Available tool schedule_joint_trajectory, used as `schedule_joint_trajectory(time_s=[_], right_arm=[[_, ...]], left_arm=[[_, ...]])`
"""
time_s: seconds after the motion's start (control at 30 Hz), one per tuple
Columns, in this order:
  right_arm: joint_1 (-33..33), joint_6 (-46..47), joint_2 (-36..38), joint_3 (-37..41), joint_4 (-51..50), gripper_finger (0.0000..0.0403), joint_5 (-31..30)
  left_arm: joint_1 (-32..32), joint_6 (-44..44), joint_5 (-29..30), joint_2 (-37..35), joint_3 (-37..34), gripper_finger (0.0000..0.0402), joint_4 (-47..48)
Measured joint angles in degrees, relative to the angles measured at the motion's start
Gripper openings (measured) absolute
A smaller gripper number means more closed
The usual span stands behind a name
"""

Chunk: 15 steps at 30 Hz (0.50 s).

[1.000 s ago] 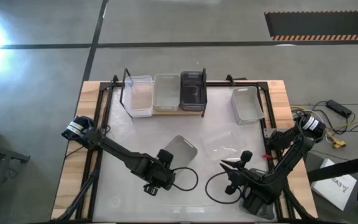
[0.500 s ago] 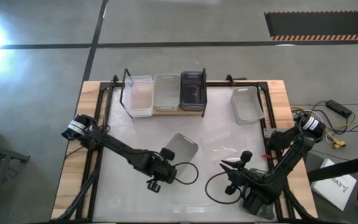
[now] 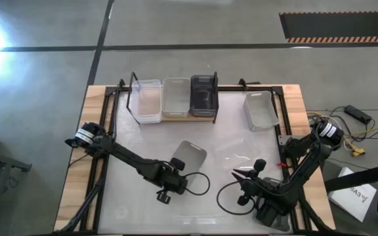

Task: Stack baskets on shelf by color
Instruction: Stack the bottom gray bin on top of the gray bin on the shelf

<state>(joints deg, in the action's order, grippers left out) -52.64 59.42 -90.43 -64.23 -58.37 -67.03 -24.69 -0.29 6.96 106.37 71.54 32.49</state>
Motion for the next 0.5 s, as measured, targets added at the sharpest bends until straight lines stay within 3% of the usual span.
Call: schedule_joint_trajectory(time_s=[0.23,0.5], right_arm=[[0.00,-0.02,0.00,0.00,0.17,0.0059,0.20],[0.00,-0.88,0.00,0.00,0.21,0.0059,1.48]], left_arm=[[-1.10,-4.06,1.72,-0.09,6.47,0.0000,5.46],[-3.98,-9.79,16.25,-0.24,17.97,0.0000,22.17]])
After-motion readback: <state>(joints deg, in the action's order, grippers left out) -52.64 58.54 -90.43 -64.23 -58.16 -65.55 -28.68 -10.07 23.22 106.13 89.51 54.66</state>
